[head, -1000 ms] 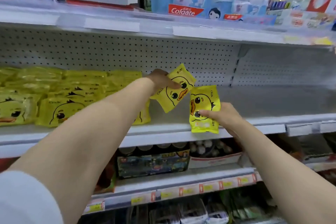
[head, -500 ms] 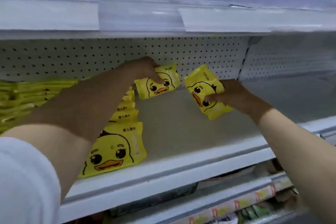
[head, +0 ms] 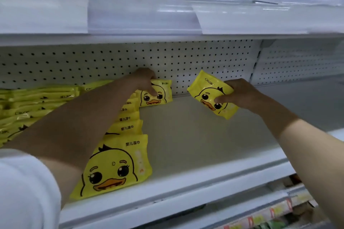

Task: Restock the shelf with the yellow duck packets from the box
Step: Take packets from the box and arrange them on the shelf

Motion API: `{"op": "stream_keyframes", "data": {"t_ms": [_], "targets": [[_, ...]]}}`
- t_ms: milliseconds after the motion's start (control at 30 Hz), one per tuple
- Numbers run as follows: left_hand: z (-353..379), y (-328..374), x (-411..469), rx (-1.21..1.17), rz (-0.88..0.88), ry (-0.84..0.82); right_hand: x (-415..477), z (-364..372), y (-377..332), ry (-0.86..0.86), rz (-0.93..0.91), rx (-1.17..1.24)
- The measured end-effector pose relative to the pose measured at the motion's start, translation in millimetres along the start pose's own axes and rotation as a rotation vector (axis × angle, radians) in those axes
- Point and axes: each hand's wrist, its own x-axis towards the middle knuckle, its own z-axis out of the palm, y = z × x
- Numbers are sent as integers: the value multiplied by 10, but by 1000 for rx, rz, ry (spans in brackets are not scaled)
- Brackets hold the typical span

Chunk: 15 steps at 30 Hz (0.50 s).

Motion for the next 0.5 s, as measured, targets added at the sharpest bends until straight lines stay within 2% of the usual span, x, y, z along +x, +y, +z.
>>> {"op": "stream_keyframes", "data": {"t_ms": [333, 500], "targets": [[70, -64, 35, 12, 105, 99, 122, 165, -73, -2, -19, 51], [59, -38, -7, 249, 137, 141, 139, 184, -99, -2, -26, 59]]}}
